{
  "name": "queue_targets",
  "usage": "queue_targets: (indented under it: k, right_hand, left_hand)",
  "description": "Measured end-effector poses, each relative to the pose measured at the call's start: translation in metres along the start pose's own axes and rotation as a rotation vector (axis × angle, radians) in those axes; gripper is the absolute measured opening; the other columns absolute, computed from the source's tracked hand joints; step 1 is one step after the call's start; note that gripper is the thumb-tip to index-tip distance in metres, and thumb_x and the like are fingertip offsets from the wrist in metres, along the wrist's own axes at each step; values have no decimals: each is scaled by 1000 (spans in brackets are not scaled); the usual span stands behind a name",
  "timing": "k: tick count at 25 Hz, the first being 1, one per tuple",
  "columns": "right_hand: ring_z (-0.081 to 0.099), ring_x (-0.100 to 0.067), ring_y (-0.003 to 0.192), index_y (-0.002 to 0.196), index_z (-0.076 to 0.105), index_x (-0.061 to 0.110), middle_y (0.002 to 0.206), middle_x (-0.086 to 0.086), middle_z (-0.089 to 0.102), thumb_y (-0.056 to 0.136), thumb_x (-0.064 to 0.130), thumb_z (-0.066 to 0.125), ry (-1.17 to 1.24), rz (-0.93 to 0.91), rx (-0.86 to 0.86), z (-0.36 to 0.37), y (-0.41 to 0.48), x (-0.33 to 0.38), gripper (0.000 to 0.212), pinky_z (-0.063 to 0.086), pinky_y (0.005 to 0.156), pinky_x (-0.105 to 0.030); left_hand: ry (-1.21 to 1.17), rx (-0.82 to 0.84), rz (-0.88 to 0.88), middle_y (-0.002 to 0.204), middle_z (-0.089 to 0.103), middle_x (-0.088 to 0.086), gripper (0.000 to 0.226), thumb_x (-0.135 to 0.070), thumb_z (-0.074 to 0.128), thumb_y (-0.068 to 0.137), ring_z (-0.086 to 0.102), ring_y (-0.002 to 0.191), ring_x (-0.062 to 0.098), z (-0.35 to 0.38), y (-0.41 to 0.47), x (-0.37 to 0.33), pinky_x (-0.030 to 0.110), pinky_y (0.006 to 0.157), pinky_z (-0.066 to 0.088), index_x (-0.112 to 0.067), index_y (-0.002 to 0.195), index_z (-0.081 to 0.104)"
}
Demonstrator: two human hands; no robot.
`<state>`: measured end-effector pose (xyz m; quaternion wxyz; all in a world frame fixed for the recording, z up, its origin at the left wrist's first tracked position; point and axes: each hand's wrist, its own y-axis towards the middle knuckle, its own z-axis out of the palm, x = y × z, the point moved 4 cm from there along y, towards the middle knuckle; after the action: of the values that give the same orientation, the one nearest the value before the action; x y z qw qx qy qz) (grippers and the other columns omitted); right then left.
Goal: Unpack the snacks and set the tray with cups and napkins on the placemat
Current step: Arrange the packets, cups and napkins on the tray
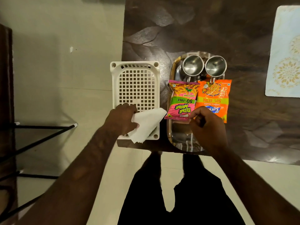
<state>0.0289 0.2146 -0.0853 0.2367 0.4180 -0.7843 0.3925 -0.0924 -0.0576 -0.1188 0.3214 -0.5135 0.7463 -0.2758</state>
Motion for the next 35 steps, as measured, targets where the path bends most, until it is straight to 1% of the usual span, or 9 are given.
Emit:
queue_targets:
  k: [3, 6, 11, 14, 18, 23, 28, 33, 35]
  right_hand:
    - [54, 1, 58, 87, 66, 30, 65, 22, 60, 83, 13, 72, 54, 43, 59, 17, -12, 5, 19, 37, 52, -8]
    - [53, 1, 60, 92, 70, 25, 63, 17, 58, 88, 8, 72, 256, 154, 117, 28, -18, 16, 17, 46, 62, -13]
    - [72, -21, 113, 137, 62, 28, 127, 1, 75, 88, 38, 67, 834, 469, 477, 52, -26, 48, 50, 57, 86, -37]
    - [75, -23, 115, 141, 59, 24, 129, 0, 75, 97, 24, 65, 915, 416, 487, 58, -24, 61, 45, 63, 86, -36]
    - [80, -23, 98, 133, 64, 18, 115, -1, 80, 100, 5, 64, 857, 387, 361, 57, -20, 54, 36, 65, 68, -31]
    - [79, -12, 94, 116, 70, 34, 105, 8, 81, 99, 13, 68, 692, 303, 359, 47, -17, 52, 27, 62, 65, -25]
    - [75, -9, 93, 113, 65, 46, 101, 19, 77, 99, 29, 69, 606, 311, 322, 36, -14, 47, 22, 65, 65, -28]
    - [78, -23, 92, 120, 71, 20, 106, -2, 78, 99, 24, 69, 520, 313, 214, 16, -7, 40, 22, 68, 68, -42]
    - [79, -24, 91, 113, 74, 20, 101, -2, 79, 101, 31, 65, 546, 302, 203, 10, -4, 43, 18, 67, 67, -38]
  left_hand:
    - [-164, 102, 85, 112, 61, -3, 37, -31, 74, 84, 57, 104, 21, -2, 1, 0, 31, 82, 46, -21, 117, 62]
    - [-625, 187, 82, 107, 67, -10, 33, -24, 77, 83, 65, 100, 16, -17, -6, 8, 28, 79, 52, -27, 113, 62]
    - [-1345, 244, 43, 123, 74, 2, 42, -7, 72, 88, 70, 112, 23, -31, -25, -4, 40, 91, 59, -18, 127, 65]
    - [-1490, 283, -15, 125, 72, 8, 39, -7, 67, 91, 68, 116, 31, -22, -29, -17, 45, 96, 56, -11, 129, 64]
    - [-1550, 359, -11, 121, 73, 12, 43, -13, 70, 85, 70, 111, 33, -7, -35, -34, 47, 89, 60, -8, 128, 65]
    - [-1540, 115, -53, 117, 75, 5, 30, -17, 67, 93, 71, 109, 29, 0, -29, -45, 53, 97, 55, -19, 123, 67]
    - [-1607, 247, -47, 119, 75, 7, 31, -28, 63, 95, 72, 108, 29, 8, -34, -72, 47, 94, 58, -19, 125, 67]
    - [-1064, -309, -5, 107, 62, -6, 31, -29, 72, 89, 63, 91, 9, -14, -42, -87, 20, 71, 53, -31, 117, 56]
    - [-1134, -187, 170, 112, 63, -7, 37, -36, 72, 87, 64, 96, 5, -14, -49, -104, 19, 77, 54, -29, 120, 57]
